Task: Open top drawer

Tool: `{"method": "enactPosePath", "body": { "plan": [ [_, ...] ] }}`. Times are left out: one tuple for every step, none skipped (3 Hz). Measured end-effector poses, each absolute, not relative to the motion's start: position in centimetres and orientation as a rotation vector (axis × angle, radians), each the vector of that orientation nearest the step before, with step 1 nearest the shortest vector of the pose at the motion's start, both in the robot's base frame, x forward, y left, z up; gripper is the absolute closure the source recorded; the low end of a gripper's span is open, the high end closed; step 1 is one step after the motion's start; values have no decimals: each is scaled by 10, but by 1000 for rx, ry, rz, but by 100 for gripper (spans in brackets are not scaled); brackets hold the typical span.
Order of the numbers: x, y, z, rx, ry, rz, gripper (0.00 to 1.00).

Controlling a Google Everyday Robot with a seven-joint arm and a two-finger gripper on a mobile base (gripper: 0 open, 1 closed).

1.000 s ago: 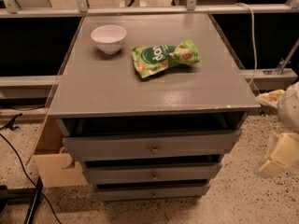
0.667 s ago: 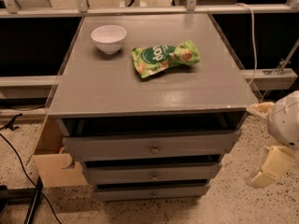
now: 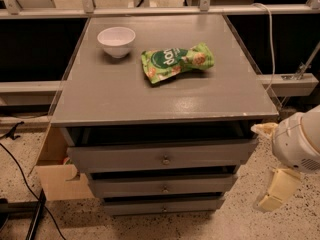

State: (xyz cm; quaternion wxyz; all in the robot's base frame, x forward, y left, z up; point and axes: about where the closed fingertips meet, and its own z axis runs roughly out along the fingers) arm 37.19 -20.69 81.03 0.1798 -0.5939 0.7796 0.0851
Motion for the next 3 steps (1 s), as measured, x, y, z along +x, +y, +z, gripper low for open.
{"method": "enactPosePath", "body": {
  "plan": [
    [373, -206, 786, -1675, 2179, 286, 0],
    [378, -202, 755, -1683, 2121, 335, 0],
    [385, -199, 735, -1695, 2059, 338, 0]
  ]
}}
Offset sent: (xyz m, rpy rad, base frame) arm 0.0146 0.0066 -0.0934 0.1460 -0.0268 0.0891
